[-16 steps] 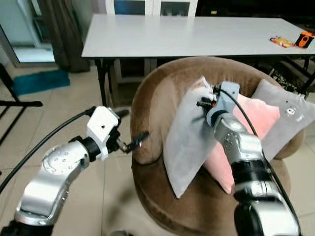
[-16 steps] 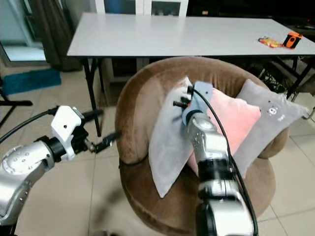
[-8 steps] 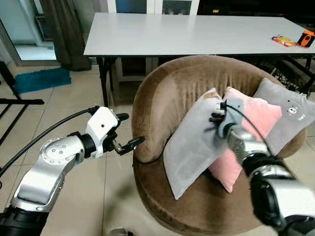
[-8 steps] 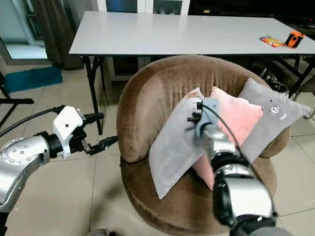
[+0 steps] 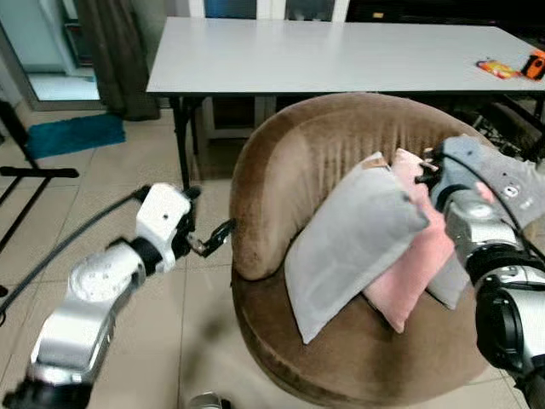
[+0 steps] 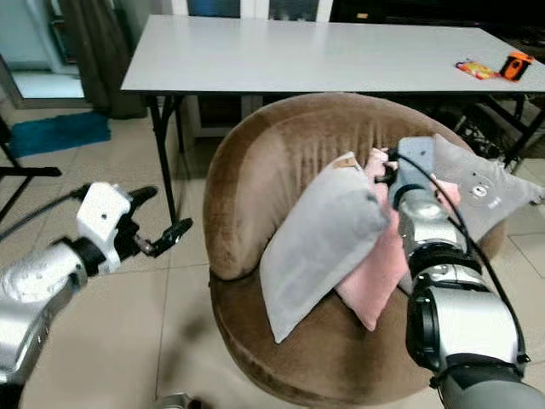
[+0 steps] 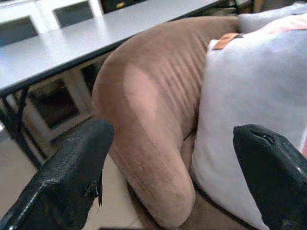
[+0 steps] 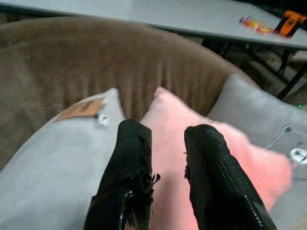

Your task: Move the pillow to the sofa from floor

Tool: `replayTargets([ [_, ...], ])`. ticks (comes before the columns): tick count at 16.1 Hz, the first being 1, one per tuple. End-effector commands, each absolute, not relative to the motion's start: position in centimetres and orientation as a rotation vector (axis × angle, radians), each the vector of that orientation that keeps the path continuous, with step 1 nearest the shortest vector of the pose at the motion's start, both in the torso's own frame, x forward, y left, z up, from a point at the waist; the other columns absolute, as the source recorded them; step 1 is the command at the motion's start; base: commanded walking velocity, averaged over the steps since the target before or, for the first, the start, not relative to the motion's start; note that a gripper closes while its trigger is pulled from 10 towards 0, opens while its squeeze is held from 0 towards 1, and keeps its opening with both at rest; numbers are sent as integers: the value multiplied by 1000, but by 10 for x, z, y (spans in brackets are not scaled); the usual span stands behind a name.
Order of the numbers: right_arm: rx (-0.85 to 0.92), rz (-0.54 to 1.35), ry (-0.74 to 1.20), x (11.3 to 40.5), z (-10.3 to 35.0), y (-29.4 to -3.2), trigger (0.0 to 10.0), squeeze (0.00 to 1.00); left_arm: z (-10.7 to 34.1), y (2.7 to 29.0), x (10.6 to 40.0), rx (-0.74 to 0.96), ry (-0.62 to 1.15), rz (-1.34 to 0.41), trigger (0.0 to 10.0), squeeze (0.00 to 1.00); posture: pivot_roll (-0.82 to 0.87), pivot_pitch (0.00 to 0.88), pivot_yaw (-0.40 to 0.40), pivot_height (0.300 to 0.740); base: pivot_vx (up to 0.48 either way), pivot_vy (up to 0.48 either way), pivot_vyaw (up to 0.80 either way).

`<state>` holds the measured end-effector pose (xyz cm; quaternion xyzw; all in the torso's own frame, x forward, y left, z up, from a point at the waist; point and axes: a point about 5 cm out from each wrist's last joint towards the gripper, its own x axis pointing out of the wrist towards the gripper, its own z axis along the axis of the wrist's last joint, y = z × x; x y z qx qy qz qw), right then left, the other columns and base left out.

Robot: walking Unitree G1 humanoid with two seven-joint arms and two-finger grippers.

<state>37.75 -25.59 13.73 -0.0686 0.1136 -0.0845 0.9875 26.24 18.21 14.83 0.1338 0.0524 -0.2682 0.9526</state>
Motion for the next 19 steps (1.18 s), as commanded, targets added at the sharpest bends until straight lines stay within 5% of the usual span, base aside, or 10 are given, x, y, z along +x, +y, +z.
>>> replayTargets([
  [1, -155, -182, 172, 377, 144, -259, 10000, 0, 155, 186, 262, 298, 73, -493, 10000, 0, 49, 0, -48, 740, 0, 0, 0],
  [4, -106, -193, -41, 357, 162, -239, 10000, 0, 155, 193, 254, 340, 63, -350, 10000, 0, 37, 0, -48, 740, 0, -216, 0],
  [9, -69, -97, -61, 307, 148, -166, 10000, 0, 149, 195, 248, 339, 74, -259, 10000, 0, 35, 0, -53, 740, 0, -473, 0],
  [19, -26, -174, 77, 295, 145, -159, 10000, 0, 158, 194, 264, 361, 38, -250, 10000, 0, -1, 0, 12, 740, 0, -480, 0],
])
